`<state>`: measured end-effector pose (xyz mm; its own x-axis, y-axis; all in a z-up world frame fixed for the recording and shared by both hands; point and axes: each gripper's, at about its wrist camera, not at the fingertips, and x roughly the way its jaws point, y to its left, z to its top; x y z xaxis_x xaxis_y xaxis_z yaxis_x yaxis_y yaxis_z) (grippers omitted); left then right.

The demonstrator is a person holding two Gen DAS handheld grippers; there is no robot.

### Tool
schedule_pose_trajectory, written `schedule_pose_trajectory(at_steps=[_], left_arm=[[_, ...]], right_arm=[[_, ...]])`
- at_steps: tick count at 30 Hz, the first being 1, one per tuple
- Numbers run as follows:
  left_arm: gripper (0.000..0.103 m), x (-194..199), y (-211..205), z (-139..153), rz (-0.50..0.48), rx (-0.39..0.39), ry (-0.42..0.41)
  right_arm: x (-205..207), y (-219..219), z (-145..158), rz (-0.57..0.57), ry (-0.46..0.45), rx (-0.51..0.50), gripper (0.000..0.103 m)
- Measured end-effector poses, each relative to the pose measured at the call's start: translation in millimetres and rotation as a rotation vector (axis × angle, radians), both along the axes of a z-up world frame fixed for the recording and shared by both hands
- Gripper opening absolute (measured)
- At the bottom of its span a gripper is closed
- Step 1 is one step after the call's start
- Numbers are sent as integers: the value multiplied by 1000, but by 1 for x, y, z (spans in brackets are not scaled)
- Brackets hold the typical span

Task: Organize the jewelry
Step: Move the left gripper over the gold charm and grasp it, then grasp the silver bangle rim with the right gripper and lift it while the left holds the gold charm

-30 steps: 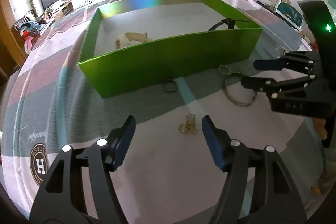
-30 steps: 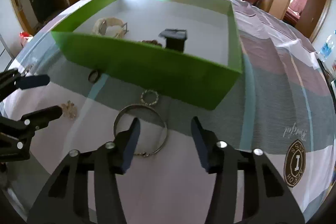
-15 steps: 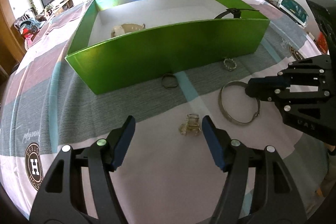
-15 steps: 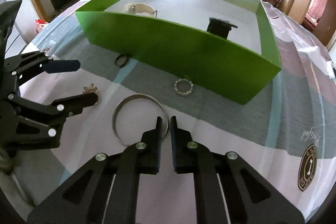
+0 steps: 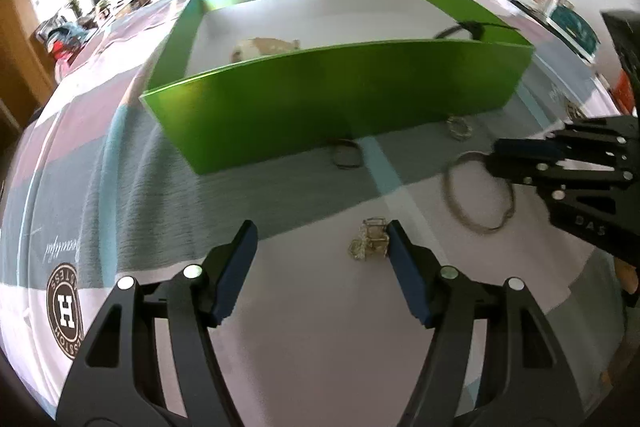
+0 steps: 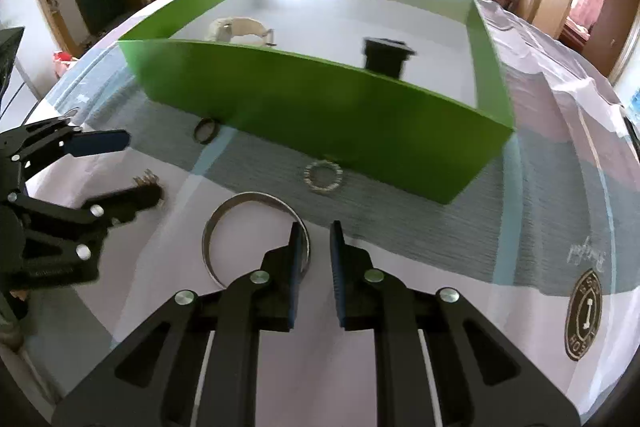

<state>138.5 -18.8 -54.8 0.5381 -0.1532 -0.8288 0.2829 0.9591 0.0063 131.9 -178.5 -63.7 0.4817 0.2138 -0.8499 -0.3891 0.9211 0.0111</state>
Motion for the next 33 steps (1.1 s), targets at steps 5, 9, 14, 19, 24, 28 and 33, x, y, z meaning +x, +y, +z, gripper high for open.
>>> schedule_pose_trajectory(at_steps=[5,9,14,19,24,28,33], left_arm=[[66,4,9,-1,27,-41,-4],[57,-2,4,-2,-12,-44,-21],[30,-6,-5,-4,-40,-21,-43],[17,-3,2,-5,5,-24,-52],[17,-2,7,-4,26,-17,-59],[17,-3,7,-3,21,-12,-64],[27,-3,6,-3,22,-12,-63]], right_arm=[[3,-9,1,-42,6,1,15],[2,-4,0,-23,-3,-4,15],[-1,-1,0,-7,-15,-11,15],[-4,0,1,10,-6,-11,13],[-6,4,2,58,29,19,14],[-9,9,2,61,-8,-13,16],[-4,7,0,33,-31,1,18]])
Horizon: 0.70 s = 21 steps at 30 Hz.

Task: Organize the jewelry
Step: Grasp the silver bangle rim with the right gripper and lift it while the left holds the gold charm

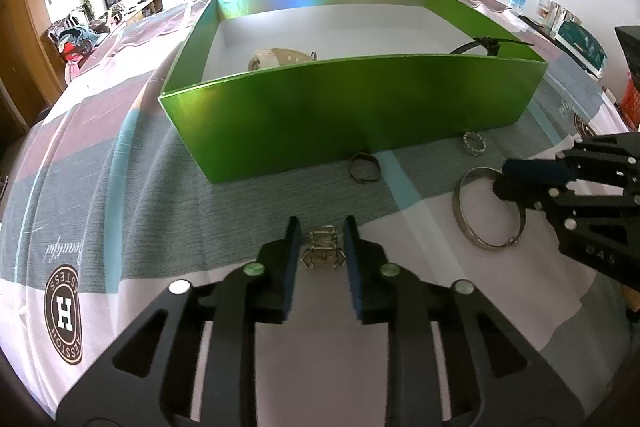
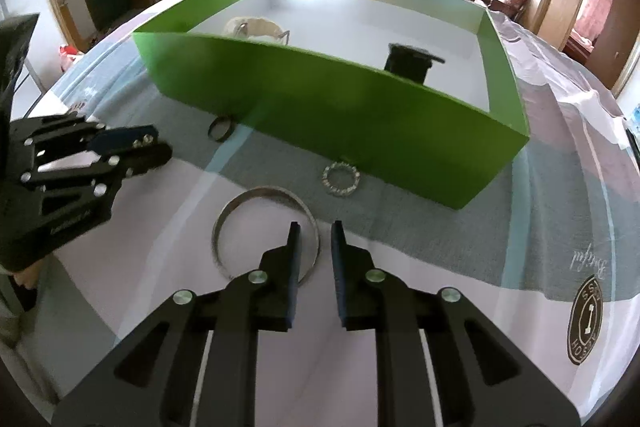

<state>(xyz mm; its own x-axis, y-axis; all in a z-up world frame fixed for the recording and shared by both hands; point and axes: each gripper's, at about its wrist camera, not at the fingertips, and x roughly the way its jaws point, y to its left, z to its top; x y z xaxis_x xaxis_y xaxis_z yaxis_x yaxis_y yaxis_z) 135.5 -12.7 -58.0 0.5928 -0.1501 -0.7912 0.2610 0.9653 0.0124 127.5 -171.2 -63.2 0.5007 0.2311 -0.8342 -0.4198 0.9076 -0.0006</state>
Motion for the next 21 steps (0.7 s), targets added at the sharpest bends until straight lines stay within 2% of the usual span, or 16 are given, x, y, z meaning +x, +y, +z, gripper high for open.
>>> schedule_pose_trajectory(at_steps=[6,8,9,21], left_arm=[[31,-1,0,0,1,4,-2],[33,-1,-1,-1,6,7,-3],[33,-1,0,-1,6,6,-3],[38,-1,3,-1,14,8,-7]], right_arm=[[3,1,-2,-22,-24,13,21],[3,3,-2,-32,-39,0,33],[3,3,-2,-39,-47,-8,35],[3,2,-3,-37,-62,-18,36]])
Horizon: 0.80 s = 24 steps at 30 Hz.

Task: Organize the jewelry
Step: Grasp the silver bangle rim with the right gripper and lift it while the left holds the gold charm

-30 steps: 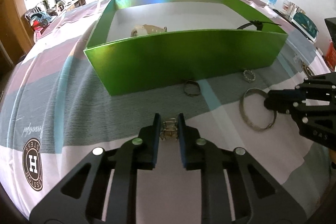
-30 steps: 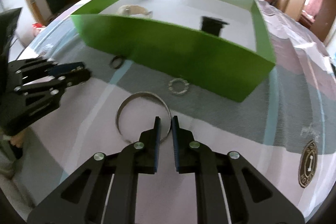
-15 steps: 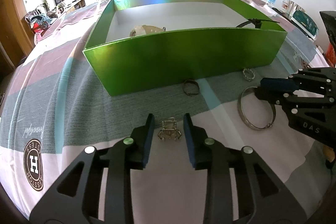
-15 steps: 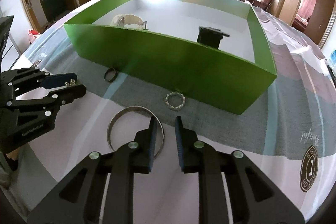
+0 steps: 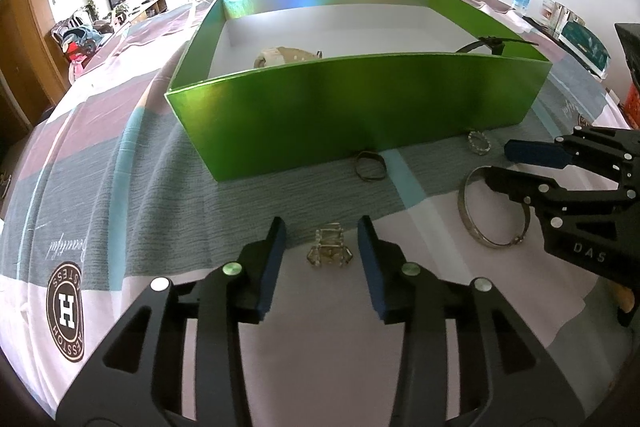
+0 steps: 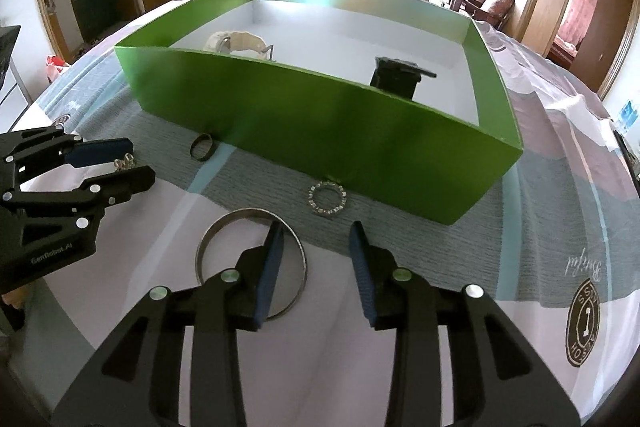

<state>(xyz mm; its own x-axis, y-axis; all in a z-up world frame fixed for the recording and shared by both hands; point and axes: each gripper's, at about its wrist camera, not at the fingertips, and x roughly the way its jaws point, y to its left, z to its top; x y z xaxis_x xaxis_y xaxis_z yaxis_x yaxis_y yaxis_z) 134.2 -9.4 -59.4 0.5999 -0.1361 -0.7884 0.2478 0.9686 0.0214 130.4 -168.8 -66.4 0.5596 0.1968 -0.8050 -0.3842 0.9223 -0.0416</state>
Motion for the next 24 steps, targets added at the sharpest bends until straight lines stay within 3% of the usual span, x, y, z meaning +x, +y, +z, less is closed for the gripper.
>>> schedule_pose_trajectory(at_steps=[16,17,20,24], left_arm=[[39,1,0,1,1,-1,-1],[38,1,1,1,1,-3,-1],[15,0,1,2,4,-11,-3],[14,1,1,2,9,-15,-3]], right_arm=[[-7,6,1,53,29,17,11],[-8,6,1,57,32,21,9],[-8,8,1,65,39,29,8],[-6,6,2,61,49,40,7]])
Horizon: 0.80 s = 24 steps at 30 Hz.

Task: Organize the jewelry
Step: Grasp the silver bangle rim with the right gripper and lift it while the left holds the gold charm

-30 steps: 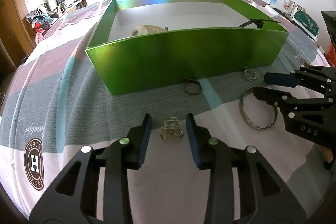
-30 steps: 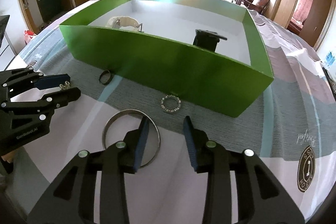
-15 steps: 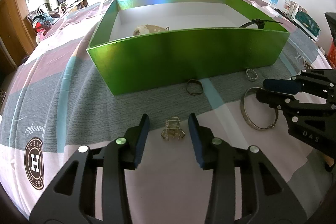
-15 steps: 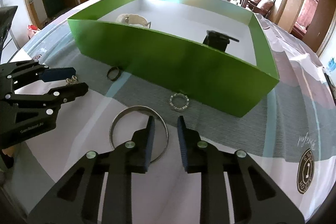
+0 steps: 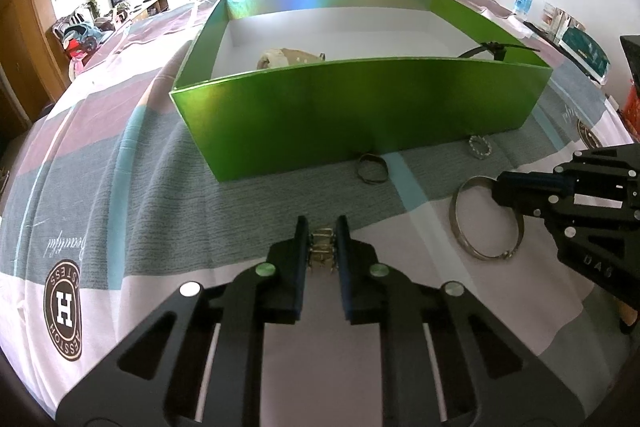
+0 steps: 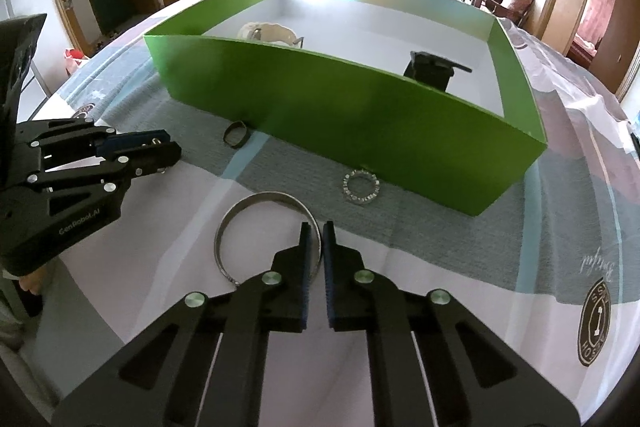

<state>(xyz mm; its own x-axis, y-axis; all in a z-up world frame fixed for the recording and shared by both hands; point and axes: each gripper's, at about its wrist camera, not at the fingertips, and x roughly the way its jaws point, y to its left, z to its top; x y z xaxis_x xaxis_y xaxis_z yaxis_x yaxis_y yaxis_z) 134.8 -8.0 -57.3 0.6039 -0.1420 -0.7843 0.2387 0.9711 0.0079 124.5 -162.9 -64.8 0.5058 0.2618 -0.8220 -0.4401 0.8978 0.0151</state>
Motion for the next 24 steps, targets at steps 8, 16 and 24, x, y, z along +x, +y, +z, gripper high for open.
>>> schedule_pose_trajectory(at_steps=[8,16,24], left_arm=[[14,0,0,0,4,7,-5],[14,-1,0,0,3,11,-6],[14,-2,-1,-1,-7,9,-5]], right_arm=[[1,-9,6,-22,-15,28,6],[4,-5,-1,-7,5,30,36],[3,-1,-1,12,-9,28,4]])
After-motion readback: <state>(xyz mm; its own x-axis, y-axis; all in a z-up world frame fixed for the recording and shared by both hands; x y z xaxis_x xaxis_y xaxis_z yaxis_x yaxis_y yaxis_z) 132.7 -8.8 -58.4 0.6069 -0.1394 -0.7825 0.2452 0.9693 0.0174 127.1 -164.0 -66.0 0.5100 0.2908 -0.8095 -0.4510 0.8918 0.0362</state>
